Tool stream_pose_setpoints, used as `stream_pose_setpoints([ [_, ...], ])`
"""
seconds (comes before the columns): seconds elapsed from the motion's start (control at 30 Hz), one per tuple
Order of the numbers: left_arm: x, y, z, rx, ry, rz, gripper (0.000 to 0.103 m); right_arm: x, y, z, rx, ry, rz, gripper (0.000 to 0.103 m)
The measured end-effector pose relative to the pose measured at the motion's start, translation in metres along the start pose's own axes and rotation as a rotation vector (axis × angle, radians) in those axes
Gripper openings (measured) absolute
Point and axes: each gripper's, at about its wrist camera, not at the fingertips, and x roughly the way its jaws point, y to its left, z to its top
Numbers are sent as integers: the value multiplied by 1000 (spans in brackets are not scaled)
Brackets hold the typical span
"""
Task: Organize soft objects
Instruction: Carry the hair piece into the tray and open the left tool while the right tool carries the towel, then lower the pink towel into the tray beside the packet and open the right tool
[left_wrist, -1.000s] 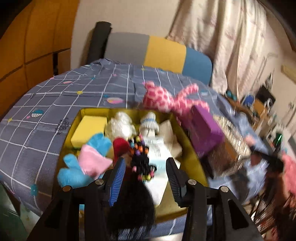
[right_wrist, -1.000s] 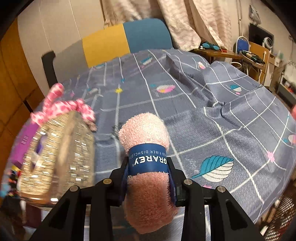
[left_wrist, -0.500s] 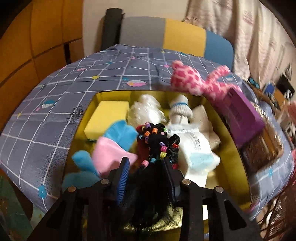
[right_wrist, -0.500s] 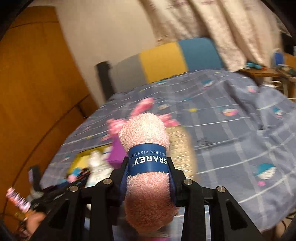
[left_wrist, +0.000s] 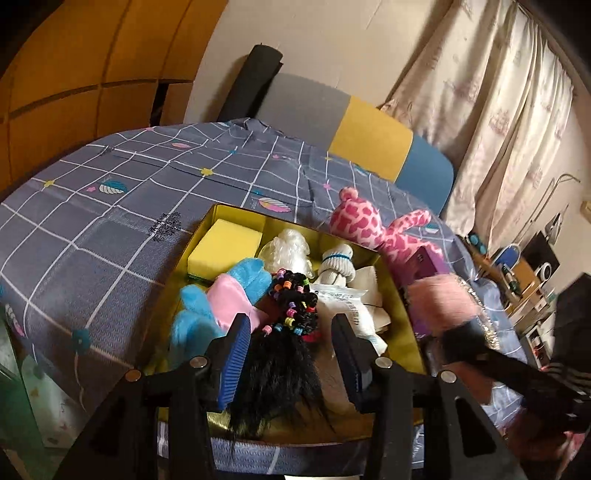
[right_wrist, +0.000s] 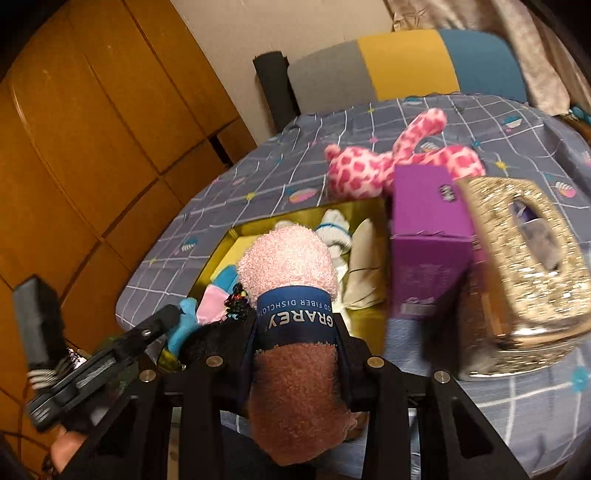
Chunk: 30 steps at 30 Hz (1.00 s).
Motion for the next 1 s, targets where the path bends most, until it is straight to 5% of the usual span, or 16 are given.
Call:
stream_pose_setpoints([
  [0.27,-13,7,-7,-43,-21,34,46,31,12,-8,-7,-3,-142,42],
  [0.5,-17,7,-5,-55,-31,37,51,24,18,-16,-49,-36,-132,78],
  [0.63,-18,2,-6,-50,-37,32,54,19,23,-18,-101,-43,-154,80],
  [0.83,-19,-10,-9,10,-52,175,54,13,22,-21,-108,-22,-157,84],
  [1.0,-26,-7,-9,0,-60,212,54,7,25,-22,-124,-18,-174,85],
])
